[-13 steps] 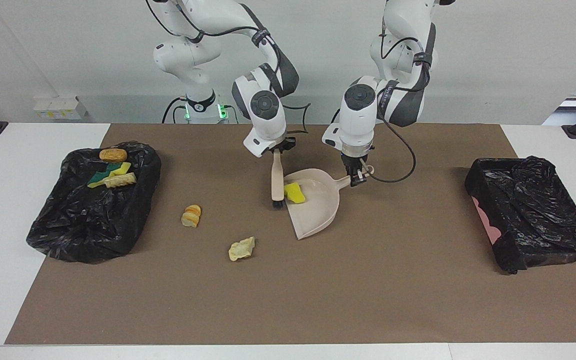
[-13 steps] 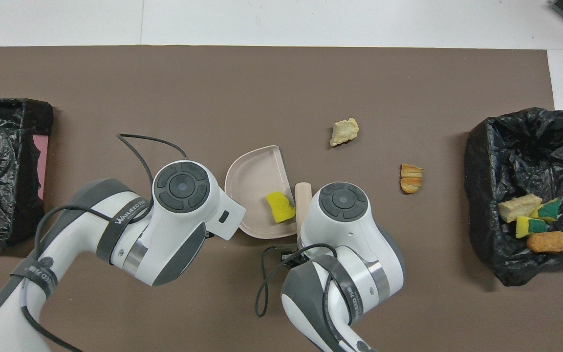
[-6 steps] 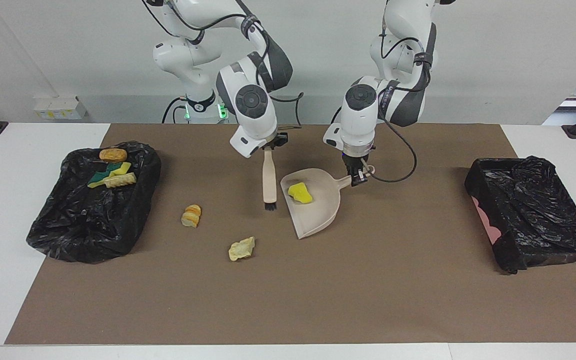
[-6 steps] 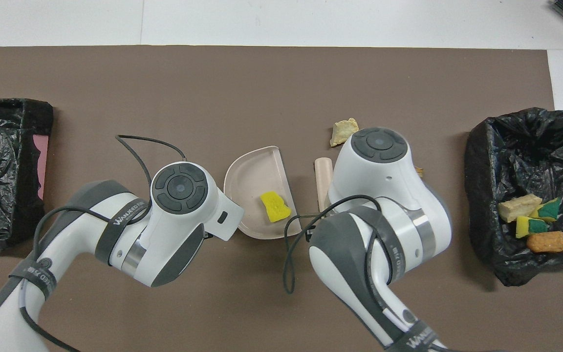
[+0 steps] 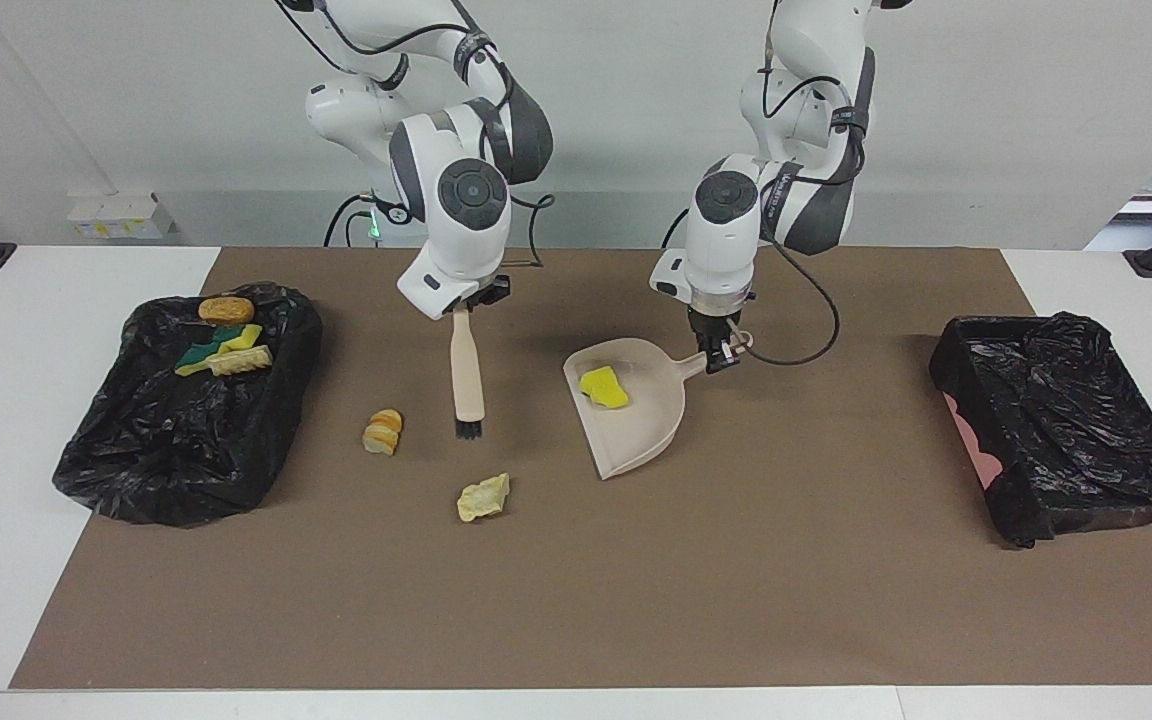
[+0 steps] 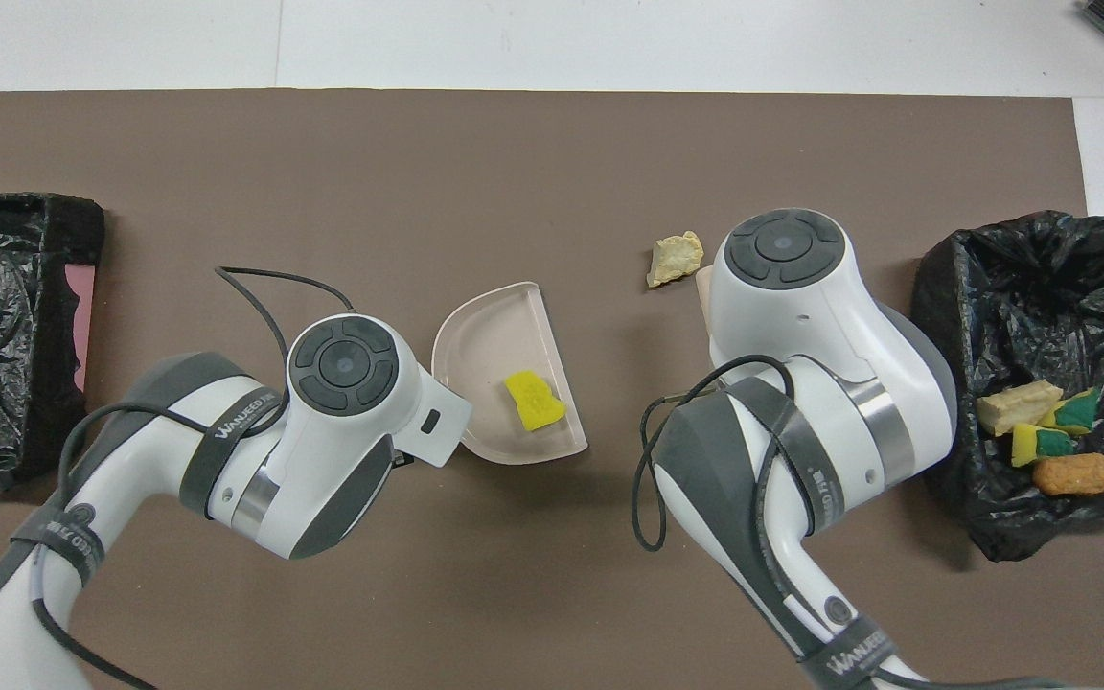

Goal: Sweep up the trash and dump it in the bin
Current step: 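Move the brush in the right gripper out to the tan chunk, then sweep the tan chunk into the dustpan with the right gripper, then move the brush in the right gripper out to the last tan piece, then sweep the last tan piece into the dustpan with the right gripper, then carry the dustpan to the bin while the right gripper drops the brush, then tip the dustpan into the black bin with the left gripper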

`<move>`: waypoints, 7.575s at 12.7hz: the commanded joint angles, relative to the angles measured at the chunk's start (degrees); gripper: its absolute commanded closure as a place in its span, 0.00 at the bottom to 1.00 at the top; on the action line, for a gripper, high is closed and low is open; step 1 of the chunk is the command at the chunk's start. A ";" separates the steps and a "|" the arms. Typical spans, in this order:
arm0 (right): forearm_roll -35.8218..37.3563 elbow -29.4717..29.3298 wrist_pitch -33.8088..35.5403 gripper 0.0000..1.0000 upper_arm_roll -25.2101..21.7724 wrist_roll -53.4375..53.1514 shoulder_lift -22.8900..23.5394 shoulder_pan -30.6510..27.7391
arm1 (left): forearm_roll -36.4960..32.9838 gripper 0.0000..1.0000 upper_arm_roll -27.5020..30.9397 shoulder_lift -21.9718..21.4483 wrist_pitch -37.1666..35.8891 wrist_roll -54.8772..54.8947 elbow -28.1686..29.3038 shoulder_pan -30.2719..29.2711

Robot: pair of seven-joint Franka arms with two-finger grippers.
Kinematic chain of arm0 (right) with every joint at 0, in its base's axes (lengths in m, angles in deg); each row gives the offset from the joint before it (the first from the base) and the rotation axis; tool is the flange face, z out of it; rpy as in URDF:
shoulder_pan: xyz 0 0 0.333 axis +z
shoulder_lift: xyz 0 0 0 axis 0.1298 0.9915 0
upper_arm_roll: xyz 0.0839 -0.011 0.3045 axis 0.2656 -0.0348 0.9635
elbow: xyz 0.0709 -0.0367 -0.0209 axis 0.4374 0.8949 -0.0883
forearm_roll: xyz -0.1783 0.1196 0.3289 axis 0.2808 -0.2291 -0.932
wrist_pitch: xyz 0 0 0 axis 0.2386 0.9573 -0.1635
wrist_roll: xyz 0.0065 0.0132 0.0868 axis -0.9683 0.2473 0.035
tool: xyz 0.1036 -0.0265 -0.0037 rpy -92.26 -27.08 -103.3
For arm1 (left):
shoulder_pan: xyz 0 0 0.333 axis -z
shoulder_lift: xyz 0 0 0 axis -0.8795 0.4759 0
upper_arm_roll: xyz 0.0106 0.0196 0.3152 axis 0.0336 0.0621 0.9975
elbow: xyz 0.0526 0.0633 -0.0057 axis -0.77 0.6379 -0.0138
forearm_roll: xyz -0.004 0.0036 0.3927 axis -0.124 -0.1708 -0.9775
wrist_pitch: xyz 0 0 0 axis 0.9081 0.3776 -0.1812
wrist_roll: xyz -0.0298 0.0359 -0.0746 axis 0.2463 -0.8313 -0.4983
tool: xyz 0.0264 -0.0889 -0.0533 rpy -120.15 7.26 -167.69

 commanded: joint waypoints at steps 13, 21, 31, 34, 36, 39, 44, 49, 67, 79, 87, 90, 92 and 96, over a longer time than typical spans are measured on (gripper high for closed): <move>11.85 15.88 -17.17 1.00 0.25 11.97 0.89 -18.23 | -0.54 1.00 0.00 7.90 0.55 2.08 -11.31 -6.47; 8.70 11.67 -20.26 1.00 1.04 10.30 5.56 -11.48 | -0.98 1.00 0.09 8.35 1.07 9.22 -11.59 -7.10; -13.34 5.52 -19.12 1.00 1.13 8.19 7.76 1.36 | -4.48 1.00 0.09 3.34 1.16 6.42 -3.25 -3.32; -21.78 4.73 -21.40 1.00 1.13 8.72 8.11 3.56 | -5.80 1.00 0.09 1.06 0.98 4.74 0.09 -0.95; -23.31 1.58 -18.70 1.00 1.04 8.72 9.07 3.39 | -6.87 1.00 0.09 -0.17 1.33 4.65 2.38 -0.68; -20.76 -1.94 -11.15 1.00 0.34 13.44 8.81 -1.42 | -6.78 1.00 0.00 -0.18 1.59 4.65 2.56 -1.38; -3.66 -6.88 -5.49 1.00 0.34 15.49 9.07 -5.49 | -6.08 1.00 -0.08 0.26 3.09 -0.08 2.56 -3.75; 8.69 -8.01 -9.53 1.00 0.34 18.99 12.94 -7.68 | -5.82 1.00 -0.08 0.52 4.58 -3.61 2.39 -3.84; -26.44 -3.98 -18.16 1.00 4.56 29.69 16.46 -0.29 | -5.02 1.00 -0.08 0.61 4.58 -2.39 2.48 -5.16; -16.10 -2.94 -9.89 1.00 4.29 6.56 10.84 0.03 | -5.02 1.00 0.18 -9.31 -3.14 27.91 0.28 -24.64; -24.77 7.88 -15.33 1.00 4.73 -13.95 5.22 14.98 | -4.76 1.00 0.44 -7.67 -6.23 48.68 -13.23 -51.80; -25.59 10.16 -19.62 1.00 4.73 -18.42 4.94 18.58 | -7.99 1.00 0.71 -5.29 -5.18 49.90 -18.25 -59.11; -25.59 12.45 -23.86 1.00 4.73 -19.49 4.68 20.17 | -17.11 1.00 0.62 -3.26 -3.07 50.71 -21.68 -59.65; -24.71 10.35 -21.85 0.00 4.47 -20.99 4.68 19.65 | -31.09 1.00 0.62 1.22 -1.04 50.27 -27.83 -59.22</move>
